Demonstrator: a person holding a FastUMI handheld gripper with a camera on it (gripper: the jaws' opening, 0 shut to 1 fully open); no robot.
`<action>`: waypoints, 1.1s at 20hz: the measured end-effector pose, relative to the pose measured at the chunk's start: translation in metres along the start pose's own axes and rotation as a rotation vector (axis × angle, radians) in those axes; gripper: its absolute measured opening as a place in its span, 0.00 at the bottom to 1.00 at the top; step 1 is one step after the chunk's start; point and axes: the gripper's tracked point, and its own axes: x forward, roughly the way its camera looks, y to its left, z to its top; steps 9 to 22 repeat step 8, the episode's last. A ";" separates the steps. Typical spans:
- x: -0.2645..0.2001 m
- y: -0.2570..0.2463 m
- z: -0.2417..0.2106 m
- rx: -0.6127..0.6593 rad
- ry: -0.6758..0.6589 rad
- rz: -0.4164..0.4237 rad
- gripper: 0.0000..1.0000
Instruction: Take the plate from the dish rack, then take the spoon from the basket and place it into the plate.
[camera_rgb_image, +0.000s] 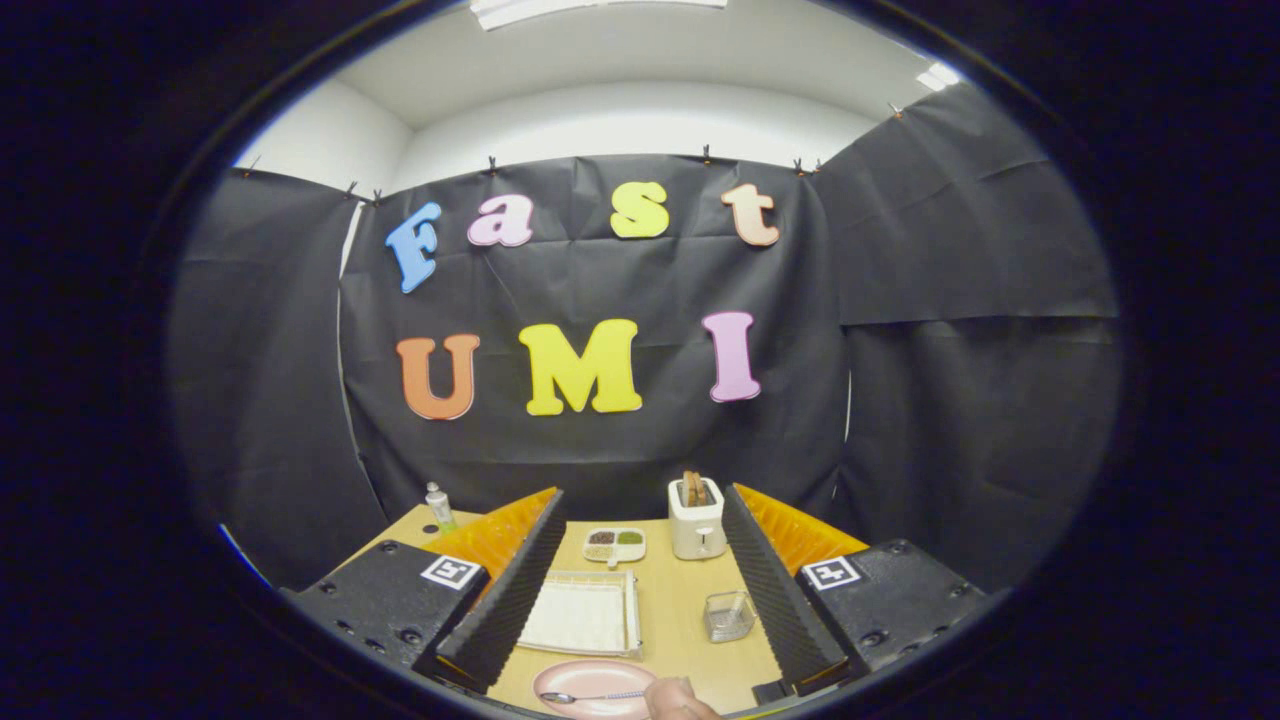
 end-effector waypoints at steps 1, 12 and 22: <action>-0.001 0.002 0.003 0.003 -0.003 0.009 1.00; -0.007 -0.018 0.010 -0.005 -0.001 -0.024 1.00; -0.007 -0.018 0.010 -0.005 -0.001 -0.024 1.00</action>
